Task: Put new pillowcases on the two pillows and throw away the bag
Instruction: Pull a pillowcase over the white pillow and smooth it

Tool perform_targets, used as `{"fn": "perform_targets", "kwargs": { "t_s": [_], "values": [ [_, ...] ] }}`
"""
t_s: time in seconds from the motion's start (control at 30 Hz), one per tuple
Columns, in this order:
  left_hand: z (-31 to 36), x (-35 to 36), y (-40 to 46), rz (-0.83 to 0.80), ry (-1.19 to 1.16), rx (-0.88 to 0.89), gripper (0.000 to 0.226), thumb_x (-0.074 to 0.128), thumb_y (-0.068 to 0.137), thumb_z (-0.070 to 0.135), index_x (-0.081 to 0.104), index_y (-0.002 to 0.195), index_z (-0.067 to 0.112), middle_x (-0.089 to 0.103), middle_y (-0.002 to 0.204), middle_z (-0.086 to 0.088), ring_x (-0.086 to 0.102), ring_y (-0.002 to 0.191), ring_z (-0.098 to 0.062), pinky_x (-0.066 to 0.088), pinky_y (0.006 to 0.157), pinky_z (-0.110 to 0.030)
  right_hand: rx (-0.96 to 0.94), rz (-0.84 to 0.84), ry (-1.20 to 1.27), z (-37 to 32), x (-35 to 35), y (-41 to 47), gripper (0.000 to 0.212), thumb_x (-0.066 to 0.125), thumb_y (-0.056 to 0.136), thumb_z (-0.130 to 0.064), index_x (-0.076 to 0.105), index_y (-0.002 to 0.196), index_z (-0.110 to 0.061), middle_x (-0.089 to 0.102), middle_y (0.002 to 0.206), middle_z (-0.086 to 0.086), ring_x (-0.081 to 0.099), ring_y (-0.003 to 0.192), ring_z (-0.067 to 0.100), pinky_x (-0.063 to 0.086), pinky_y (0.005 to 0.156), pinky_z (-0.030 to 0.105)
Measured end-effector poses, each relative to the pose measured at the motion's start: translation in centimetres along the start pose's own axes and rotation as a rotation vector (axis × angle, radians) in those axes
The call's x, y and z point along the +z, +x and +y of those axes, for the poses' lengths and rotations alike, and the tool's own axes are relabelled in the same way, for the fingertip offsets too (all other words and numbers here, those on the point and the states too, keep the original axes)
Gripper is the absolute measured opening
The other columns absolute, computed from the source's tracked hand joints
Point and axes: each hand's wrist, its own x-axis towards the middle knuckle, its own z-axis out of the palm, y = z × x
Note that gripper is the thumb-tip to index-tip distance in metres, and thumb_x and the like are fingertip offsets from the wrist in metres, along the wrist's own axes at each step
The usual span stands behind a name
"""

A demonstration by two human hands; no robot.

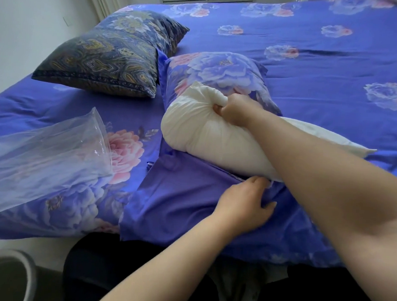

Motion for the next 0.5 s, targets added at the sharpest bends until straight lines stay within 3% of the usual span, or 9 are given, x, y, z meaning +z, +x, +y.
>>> {"fn": "perform_targets", "kwargs": {
  "t_s": [0.17, 0.3, 0.43, 0.5],
  "values": [
    [-5.7, -5.6, -1.4, 0.082, 0.446, 0.062, 0.018, 0.050, 0.085, 0.031, 0.053, 0.098, 0.020, 0.057, 0.105, 0.000, 0.061, 0.085, -0.035, 0.032, 0.055, -0.034, -0.053, 0.081, 0.092, 2.1, 3.6, -3.2, 0.050, 0.033, 0.092, -0.058, 0.062, 0.115, -0.024, 0.065, 0.117, 0.007, 0.058, 0.110, 0.030, 0.042, 0.084, 0.038],
    [-13.0, -11.2, -2.2, 0.361, 0.552, -0.018, 0.017, 0.048, 0.068, 0.031, 0.057, 0.072, 0.017, 0.063, 0.077, -0.002, 0.061, 0.057, -0.033, 0.034, 0.047, -0.028, -0.066, 0.012, 0.151, 2.6, 3.5, -4.3, 0.046, 0.035, 0.092, -0.057, 0.063, 0.114, -0.028, 0.065, 0.117, 0.004, 0.057, 0.111, 0.029, 0.044, 0.088, 0.039],
    [-12.8, -12.9, 1.3, 0.473, 0.554, 0.028, 0.023, 0.038, 0.065, 0.030, 0.055, 0.066, 0.015, 0.060, 0.071, -0.002, 0.059, 0.059, -0.031, 0.032, 0.046, -0.026, -0.111, -0.044, 0.082, 2.0, 3.3, -5.5, 0.046, 0.035, 0.089, -0.062, 0.062, 0.110, -0.031, 0.066, 0.113, 0.002, 0.059, 0.107, 0.029, 0.045, 0.083, 0.038],
    [-11.0, -12.9, 3.5, 0.521, 0.528, 0.077, 0.021, 0.039, 0.067, 0.027, 0.056, 0.070, 0.015, 0.059, 0.081, -0.003, 0.059, 0.070, -0.031, 0.035, 0.047, -0.028, -0.125, -0.056, 0.029, 2.3, 3.1, -5.9, 0.045, 0.035, 0.089, -0.060, 0.062, 0.109, -0.030, 0.067, 0.112, 0.004, 0.059, 0.104, 0.030, 0.043, 0.078, 0.037]
  ]
}}
